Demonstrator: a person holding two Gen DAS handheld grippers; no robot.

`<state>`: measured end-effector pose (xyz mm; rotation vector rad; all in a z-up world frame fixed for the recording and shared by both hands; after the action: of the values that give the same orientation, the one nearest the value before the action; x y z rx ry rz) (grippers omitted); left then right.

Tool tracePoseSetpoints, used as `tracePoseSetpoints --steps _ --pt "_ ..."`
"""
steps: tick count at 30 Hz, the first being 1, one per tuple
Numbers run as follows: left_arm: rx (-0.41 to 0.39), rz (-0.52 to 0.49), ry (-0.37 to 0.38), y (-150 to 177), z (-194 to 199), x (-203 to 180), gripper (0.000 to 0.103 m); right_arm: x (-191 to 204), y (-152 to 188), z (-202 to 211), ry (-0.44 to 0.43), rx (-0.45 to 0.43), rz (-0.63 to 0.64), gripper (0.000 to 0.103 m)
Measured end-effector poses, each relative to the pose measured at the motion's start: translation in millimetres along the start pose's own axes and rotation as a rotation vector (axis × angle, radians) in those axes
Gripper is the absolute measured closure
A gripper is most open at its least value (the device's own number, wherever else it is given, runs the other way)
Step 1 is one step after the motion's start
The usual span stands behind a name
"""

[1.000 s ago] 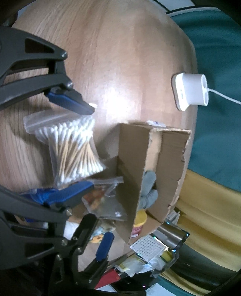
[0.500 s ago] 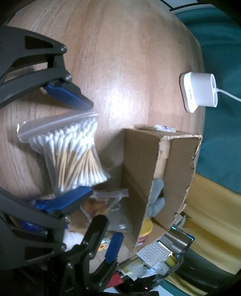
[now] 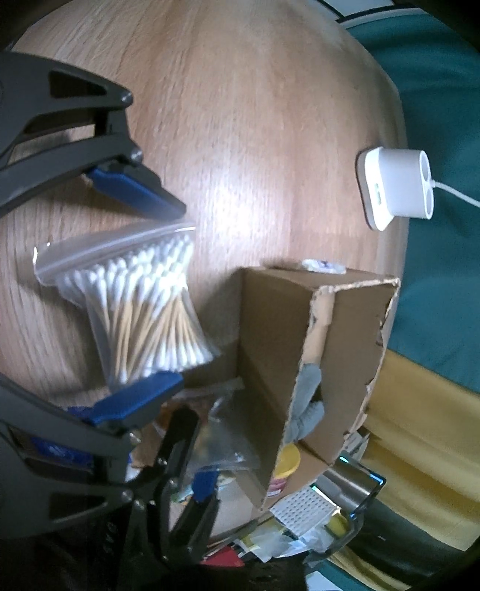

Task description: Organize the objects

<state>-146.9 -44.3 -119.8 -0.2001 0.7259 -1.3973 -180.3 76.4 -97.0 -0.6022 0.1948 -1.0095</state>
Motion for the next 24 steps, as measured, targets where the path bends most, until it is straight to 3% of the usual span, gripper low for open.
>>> tracePoseSetpoints --steps 6,24 --pt "-0.005 -0.017 -0.008 -2 0 -10 0.017 -1 3 7 -0.007 -0.018 0.013 0.048" --pt "0.027 -0.129 -0.161 2 -19 -27 0.017 -32 14 46 0.030 -0.099 -0.037 0.048"
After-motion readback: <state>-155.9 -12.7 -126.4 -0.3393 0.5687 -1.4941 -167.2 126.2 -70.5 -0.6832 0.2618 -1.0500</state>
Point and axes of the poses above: each gripper's, at about its wrist camera, not at the fingertips, and z roughly against the way its jaws point, x to its left, y to its underside, the point moved 7 cm from there along -z, roughly the way its jaws point, and after that the axes turned 7 degrees about y, right-handed, at the moved point
